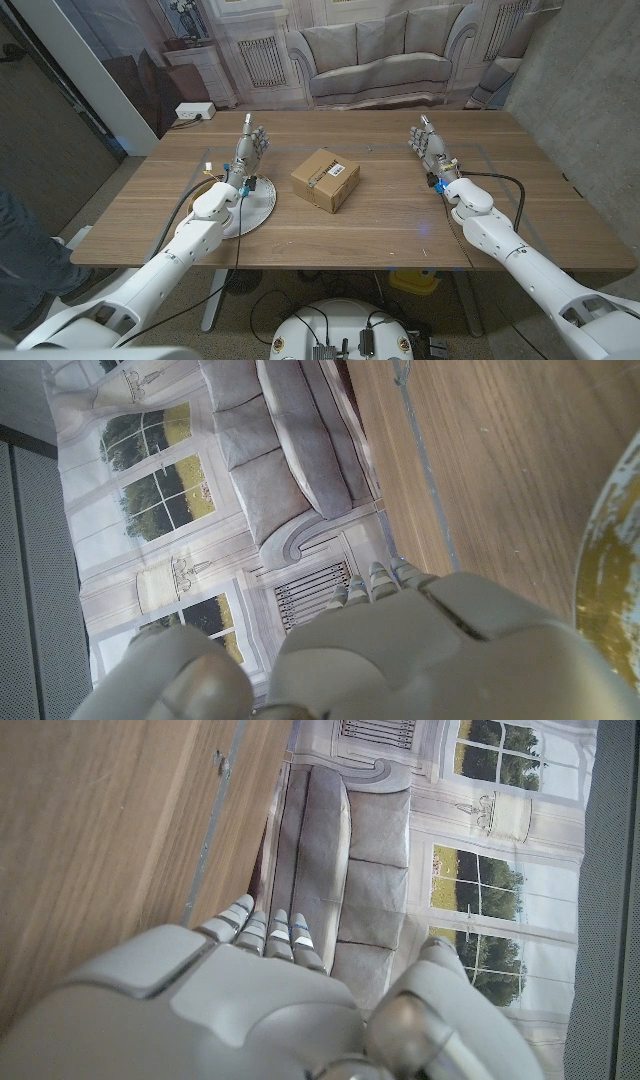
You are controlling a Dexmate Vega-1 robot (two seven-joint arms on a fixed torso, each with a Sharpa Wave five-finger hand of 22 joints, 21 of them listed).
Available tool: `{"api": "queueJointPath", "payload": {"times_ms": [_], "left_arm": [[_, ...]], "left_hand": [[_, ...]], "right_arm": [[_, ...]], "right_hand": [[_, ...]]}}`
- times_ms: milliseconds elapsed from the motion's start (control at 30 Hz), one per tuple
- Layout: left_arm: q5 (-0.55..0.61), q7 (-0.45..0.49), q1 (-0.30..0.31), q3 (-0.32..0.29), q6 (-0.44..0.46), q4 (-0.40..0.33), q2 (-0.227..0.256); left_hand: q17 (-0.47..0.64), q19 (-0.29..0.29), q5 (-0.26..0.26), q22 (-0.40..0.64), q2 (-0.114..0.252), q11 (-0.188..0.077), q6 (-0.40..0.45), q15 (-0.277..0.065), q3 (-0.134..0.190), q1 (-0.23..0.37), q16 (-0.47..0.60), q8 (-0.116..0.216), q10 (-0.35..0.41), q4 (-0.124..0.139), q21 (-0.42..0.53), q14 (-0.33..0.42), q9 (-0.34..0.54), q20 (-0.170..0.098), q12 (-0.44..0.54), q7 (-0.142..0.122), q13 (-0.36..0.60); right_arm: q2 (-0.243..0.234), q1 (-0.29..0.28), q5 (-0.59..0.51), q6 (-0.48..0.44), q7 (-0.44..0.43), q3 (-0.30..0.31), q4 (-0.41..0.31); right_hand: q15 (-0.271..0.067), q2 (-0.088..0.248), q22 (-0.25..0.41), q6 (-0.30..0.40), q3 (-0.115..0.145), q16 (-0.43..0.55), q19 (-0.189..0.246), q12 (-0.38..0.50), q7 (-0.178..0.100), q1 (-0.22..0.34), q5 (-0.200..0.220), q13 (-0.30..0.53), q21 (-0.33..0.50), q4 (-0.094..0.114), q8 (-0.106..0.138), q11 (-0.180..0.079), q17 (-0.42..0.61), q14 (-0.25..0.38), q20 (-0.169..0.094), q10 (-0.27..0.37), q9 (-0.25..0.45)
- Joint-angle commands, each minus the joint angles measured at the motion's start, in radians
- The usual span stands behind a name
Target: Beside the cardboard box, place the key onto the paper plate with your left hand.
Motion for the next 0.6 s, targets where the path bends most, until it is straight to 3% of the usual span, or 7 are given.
{"api": "queueJointPath", "payload": {"times_ms": [33,333,600], "left_arm": [[-0.004,0.004,0.007,-0.006,-0.006,-0.006,0.002],[0.017,-0.002,-0.007,0.008,-0.01,0.001,0.001],[0.043,0.021,0.016,0.01,-0.014,-0.049,0.019]], "left_hand": [[0.002,-0.006,0.007,0.005,0.004,-0.002,-0.018,-0.003,-0.001,0.012,0.01,0.006,0.002,0.005,0.006,0.001,0.001,-0.064,0.009,-0.001,0.002],[0.001,0.01,0.015,0.005,0.027,-0.005,0.008,-0.008,0.008,0.036,0.018,0.013,0.034,-0.003,0.013,0.032,0.001,-0.058,0.019,-0.005,0.002],[0.0,0.027,0.02,0.004,0.052,-0.011,0.04,-0.008,0.023,0.078,0.022,0.021,0.064,-0.021,0.017,0.065,0.001,-0.053,0.025,-0.006,0.002]], "right_arm": [[0.003,0.007,-0.004,-0.003,0.008,-0.006,0.001],[0.002,-0.01,-0.002,0.015,-0.001,0.003,-0.004],[0.001,-0.025,0.004,0.024,-0.015,0.015,-0.009]], "right_hand": [[0.009,-0.001,0.004,0.001,0.005,0.003,0.008,0.006,0.008,0.009,0.006,0.003,0.007,-0.002,0.004,0.008,0.004,0.0,-0.006,0.001,0.005],[0.009,0.0,0.004,0.004,0.005,0.002,0.008,0.007,0.007,0.01,0.005,0.003,0.008,-0.003,0.005,0.008,0.004,0.001,-0.004,0.003,0.005],[0.009,0.002,0.004,0.005,0.005,0.003,0.009,0.007,0.006,0.012,0.005,0.003,0.008,-0.004,0.005,0.008,0.004,0.002,-0.003,0.003,0.006]]}}
